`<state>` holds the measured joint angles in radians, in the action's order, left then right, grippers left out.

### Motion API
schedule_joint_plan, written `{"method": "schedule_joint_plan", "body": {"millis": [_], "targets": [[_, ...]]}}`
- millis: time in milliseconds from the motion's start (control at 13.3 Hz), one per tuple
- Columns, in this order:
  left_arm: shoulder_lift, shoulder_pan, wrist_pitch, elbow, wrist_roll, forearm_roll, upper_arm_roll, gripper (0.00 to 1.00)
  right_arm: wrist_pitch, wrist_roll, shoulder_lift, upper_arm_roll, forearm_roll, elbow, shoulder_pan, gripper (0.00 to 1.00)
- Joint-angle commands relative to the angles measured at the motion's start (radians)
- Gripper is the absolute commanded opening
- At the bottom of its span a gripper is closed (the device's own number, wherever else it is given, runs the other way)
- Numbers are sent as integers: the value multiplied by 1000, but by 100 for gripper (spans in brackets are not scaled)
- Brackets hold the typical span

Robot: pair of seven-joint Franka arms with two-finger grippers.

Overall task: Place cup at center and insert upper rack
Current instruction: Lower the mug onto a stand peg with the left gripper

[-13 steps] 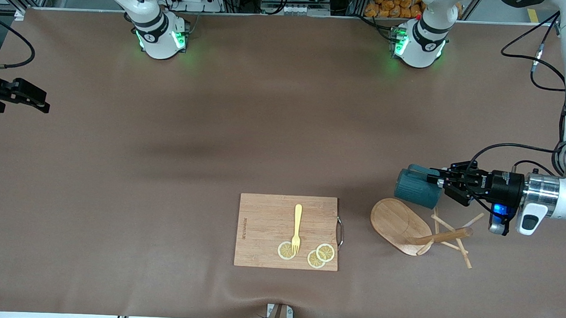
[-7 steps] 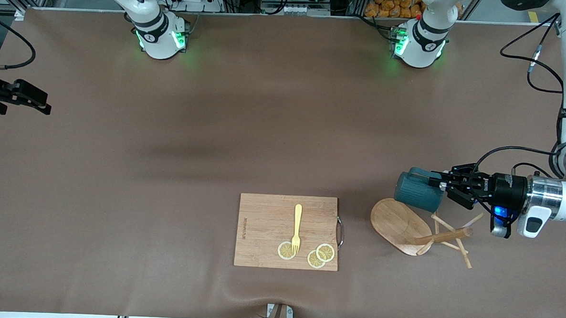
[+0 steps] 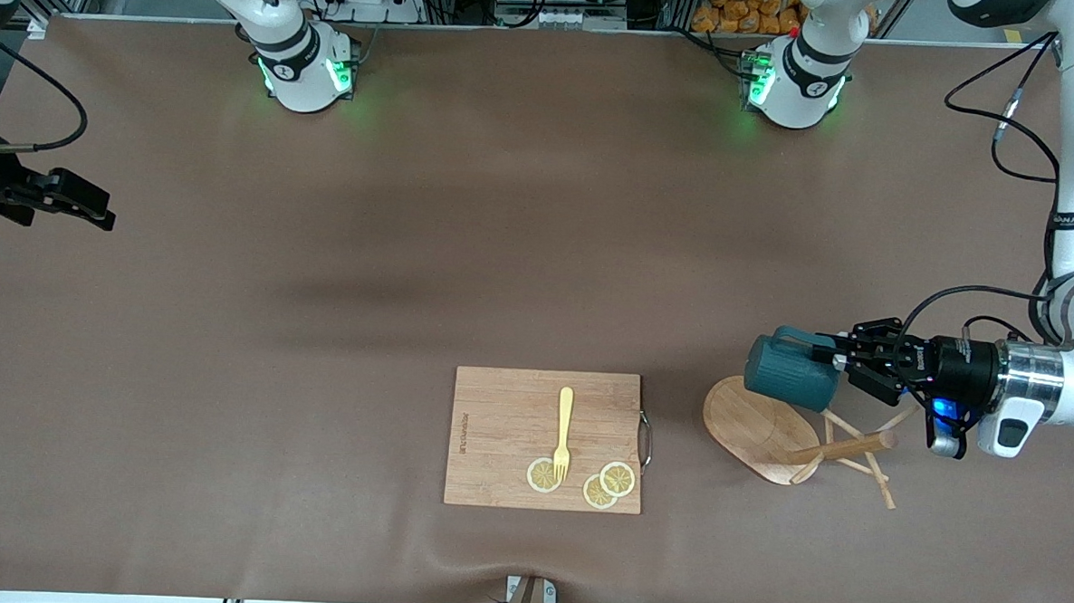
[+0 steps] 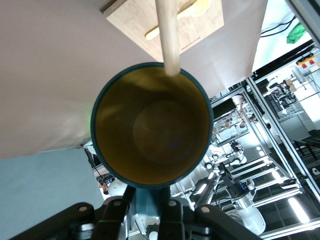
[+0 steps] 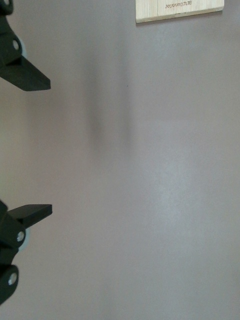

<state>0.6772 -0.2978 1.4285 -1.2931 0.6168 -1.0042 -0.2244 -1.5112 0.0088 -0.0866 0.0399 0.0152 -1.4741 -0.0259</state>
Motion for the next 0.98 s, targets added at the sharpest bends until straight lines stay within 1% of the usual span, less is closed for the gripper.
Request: {"method": "schedule_joint_plan", "body": {"millis": [0,151,452,753,828,903], "targets": [[13,-4,20,18,-20,-24,-3,0,14,13,1,5,-15,12,1,100],[19,-4,29,28,-20,-25,-3,0,19,16,5,8,-15,11,3,100],[24,-7,33,31,-31,-25,-3,0,98,22,7,14,-15,3,44,100],[41,-14,33,31,-68,-39,-3,0,134,23,8,57,-17,-2,49,100],[48,-14,33,31,-68,-53,-3,0,144,25,7,63,-43,-3,50,100],[50,-14,32,31,-78,-59,-3,0,143,37,4,80,-99,-6,55,100]]}}
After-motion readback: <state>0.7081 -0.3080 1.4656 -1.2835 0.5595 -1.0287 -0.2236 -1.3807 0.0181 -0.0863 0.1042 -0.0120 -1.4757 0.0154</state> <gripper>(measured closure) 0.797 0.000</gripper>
